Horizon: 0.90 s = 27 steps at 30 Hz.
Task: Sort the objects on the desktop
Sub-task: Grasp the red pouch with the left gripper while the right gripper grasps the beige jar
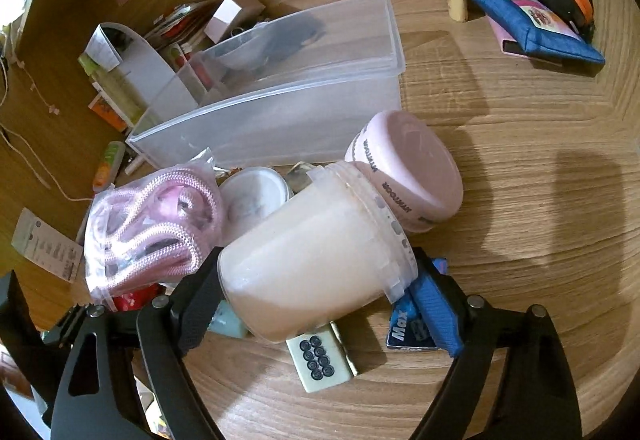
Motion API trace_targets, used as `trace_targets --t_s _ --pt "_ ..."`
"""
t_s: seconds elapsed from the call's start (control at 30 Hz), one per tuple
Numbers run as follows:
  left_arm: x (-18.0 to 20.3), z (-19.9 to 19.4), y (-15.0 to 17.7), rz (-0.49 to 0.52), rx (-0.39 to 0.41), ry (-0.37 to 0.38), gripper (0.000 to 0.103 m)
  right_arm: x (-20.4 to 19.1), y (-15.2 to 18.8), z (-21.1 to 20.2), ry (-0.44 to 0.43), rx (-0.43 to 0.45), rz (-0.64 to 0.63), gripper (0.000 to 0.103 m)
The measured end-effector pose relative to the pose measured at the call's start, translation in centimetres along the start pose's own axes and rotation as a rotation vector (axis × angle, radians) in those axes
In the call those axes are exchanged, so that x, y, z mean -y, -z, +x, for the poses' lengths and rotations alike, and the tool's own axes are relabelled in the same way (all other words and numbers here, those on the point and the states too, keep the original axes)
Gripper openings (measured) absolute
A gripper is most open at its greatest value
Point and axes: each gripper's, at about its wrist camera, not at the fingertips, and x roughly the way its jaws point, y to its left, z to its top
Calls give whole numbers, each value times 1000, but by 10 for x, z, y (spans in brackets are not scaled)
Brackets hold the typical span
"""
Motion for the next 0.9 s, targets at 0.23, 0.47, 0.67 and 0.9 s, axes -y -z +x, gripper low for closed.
trace_targets --t_s 0.23,0.47,0.67,0.9 --pt "-26 -1 -1 -77 4 -25 46 0 1 -2 27 9 -29 86" --pt "-46 -15 -15 -123 60 -56 45 3 2 -7 22 18 -22 86" --pt "-44 -32 -44 -108 138 -52 45 1 -2 -25 23 67 -22 86" --pt "-32 -49 -79 -70 209 13 45 -4 -13 -49 45 133 -54 86"
